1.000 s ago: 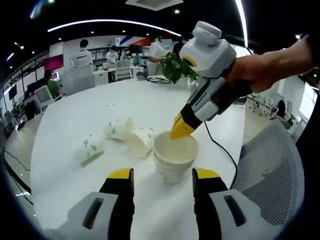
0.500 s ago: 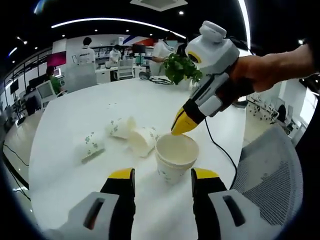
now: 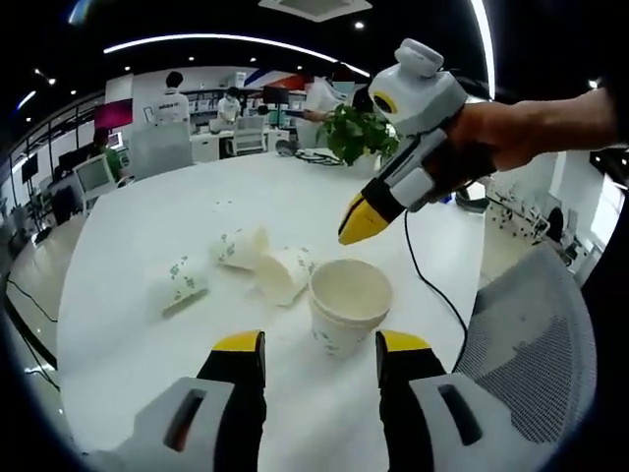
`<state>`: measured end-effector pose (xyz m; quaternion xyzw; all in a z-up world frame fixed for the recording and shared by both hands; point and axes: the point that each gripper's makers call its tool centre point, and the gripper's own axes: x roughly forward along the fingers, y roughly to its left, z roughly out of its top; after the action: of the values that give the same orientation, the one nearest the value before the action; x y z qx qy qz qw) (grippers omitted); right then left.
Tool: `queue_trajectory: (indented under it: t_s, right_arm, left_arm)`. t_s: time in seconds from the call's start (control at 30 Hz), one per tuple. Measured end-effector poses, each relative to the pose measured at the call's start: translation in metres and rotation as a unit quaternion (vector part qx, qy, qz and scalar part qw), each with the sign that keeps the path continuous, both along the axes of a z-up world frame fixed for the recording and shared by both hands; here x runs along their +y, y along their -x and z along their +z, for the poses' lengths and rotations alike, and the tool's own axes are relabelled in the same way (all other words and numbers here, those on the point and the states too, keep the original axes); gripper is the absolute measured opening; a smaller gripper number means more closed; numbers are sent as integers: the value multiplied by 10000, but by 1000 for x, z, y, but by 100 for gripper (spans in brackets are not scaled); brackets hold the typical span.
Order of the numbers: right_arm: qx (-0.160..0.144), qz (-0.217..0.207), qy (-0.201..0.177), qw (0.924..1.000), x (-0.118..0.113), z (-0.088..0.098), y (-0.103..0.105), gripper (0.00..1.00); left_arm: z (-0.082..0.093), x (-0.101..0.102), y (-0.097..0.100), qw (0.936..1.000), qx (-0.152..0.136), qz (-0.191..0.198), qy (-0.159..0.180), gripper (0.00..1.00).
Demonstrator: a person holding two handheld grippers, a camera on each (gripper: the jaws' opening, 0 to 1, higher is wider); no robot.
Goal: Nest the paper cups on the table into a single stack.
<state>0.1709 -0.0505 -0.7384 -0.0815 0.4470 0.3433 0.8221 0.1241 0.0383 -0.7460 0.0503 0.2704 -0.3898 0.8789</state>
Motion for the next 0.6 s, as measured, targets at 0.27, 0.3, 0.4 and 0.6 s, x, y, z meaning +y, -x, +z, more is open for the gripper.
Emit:
queue_trajectory:
  t_s: [0.27, 0.3, 0.4, 0.6]
  right_arm:
    - [-100, 3, 123, 9999, -7, -9, -12, 18]
    - [-94, 19, 136, 9999, -7, -10, -13, 20]
    - [-180, 197, 201, 9994, -8, -12, -19, 24]
    - [-306, 518, 453, 9972, -13, -18, -25, 28]
  left_arm:
    - [-1, 3, 1, 10000, 17, 41, 4, 44]
    - [-1, 3, 1, 10000, 22, 52, -2, 44]
    - [-1, 5, 3, 10000, 39, 74, -17, 43]
    - [-2, 11, 6, 9999, 75, 144, -18, 43]
